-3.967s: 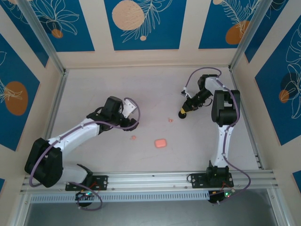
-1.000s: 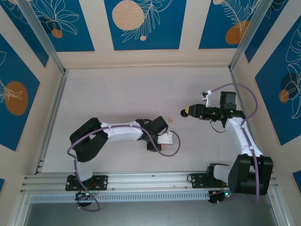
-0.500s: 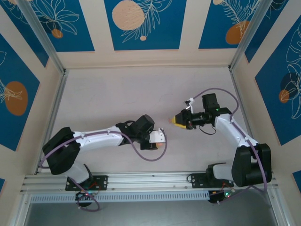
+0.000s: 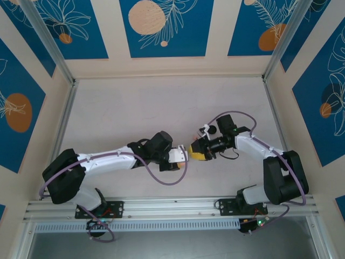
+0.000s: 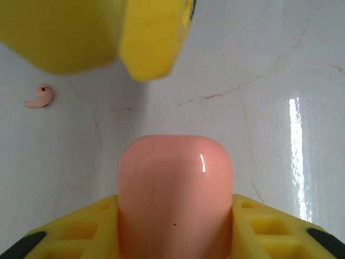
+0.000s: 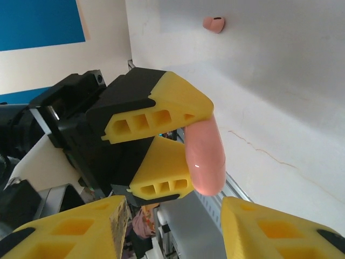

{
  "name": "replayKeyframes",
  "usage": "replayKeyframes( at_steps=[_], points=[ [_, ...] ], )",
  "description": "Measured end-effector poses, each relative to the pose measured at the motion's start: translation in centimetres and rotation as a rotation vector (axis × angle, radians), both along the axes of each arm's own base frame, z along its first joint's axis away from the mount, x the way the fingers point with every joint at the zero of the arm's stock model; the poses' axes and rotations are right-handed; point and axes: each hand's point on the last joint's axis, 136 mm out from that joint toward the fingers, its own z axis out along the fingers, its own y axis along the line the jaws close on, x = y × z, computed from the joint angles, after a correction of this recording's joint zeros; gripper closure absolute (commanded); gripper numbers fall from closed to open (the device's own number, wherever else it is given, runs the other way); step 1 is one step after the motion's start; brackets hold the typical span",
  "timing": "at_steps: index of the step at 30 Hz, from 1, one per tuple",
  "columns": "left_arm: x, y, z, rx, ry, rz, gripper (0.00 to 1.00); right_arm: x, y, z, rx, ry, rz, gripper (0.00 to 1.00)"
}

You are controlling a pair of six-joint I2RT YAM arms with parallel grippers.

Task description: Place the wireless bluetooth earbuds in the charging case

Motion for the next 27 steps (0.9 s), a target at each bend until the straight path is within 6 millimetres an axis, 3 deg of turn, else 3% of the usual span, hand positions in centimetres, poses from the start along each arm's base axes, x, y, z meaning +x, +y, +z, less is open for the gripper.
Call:
replayKeyframes(
  at_steps=[13, 27],
  points=[
    [0.1, -0.1, 0.8, -0.026, -0.004, 0.013, 0.68, -0.2, 1.3, -1.6, -0.005, 0.059, 0.036, 0.53],
    [0.2, -0.2, 1.0, -0.031, -0.007, 0.015, 0.68, -0.6, 2.3, -1.8, 0.034, 0.083, 0.074, 0.61]
  ],
)
